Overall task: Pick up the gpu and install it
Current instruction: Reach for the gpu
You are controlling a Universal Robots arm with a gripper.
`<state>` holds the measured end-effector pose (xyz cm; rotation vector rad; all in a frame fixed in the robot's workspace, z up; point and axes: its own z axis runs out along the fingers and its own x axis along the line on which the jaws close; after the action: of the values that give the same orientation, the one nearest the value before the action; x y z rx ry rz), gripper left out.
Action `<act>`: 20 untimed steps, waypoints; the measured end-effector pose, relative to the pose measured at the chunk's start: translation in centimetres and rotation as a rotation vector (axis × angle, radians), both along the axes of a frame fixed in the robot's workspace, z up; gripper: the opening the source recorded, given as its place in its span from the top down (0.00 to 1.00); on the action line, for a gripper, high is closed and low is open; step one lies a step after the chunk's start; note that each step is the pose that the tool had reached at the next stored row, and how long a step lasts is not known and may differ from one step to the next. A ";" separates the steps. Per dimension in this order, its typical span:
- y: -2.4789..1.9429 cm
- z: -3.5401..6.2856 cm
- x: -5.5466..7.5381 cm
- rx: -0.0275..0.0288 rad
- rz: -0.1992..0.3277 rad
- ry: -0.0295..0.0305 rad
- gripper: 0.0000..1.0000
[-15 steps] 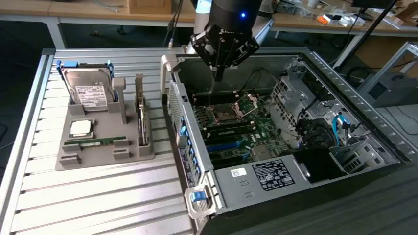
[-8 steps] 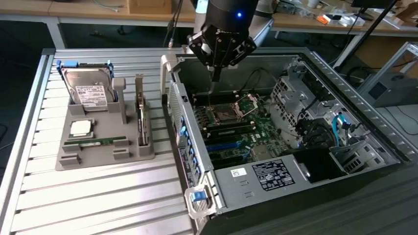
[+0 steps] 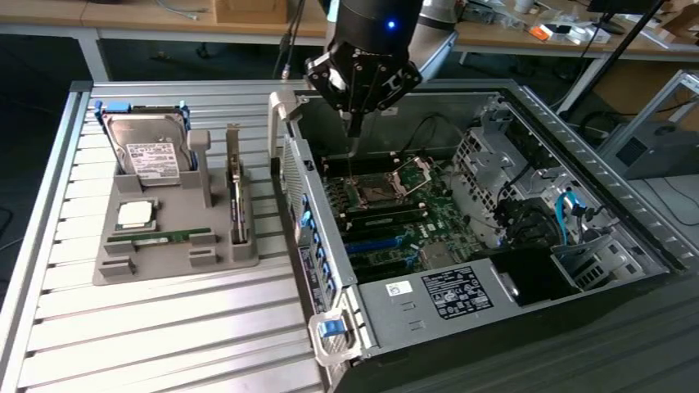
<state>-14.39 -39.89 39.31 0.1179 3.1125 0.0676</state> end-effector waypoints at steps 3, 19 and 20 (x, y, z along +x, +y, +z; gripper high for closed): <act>0.00 -0.01 -0.3 0.0001 0.000 0.0000 0.90; 0.00 -0.06 -1.9 0.0000 0.000 0.0000 0.90; 0.00 -0.06 -2.0 -0.0001 0.000 0.0000 0.90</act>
<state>-16.38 -39.89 39.25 0.1179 3.1125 0.0675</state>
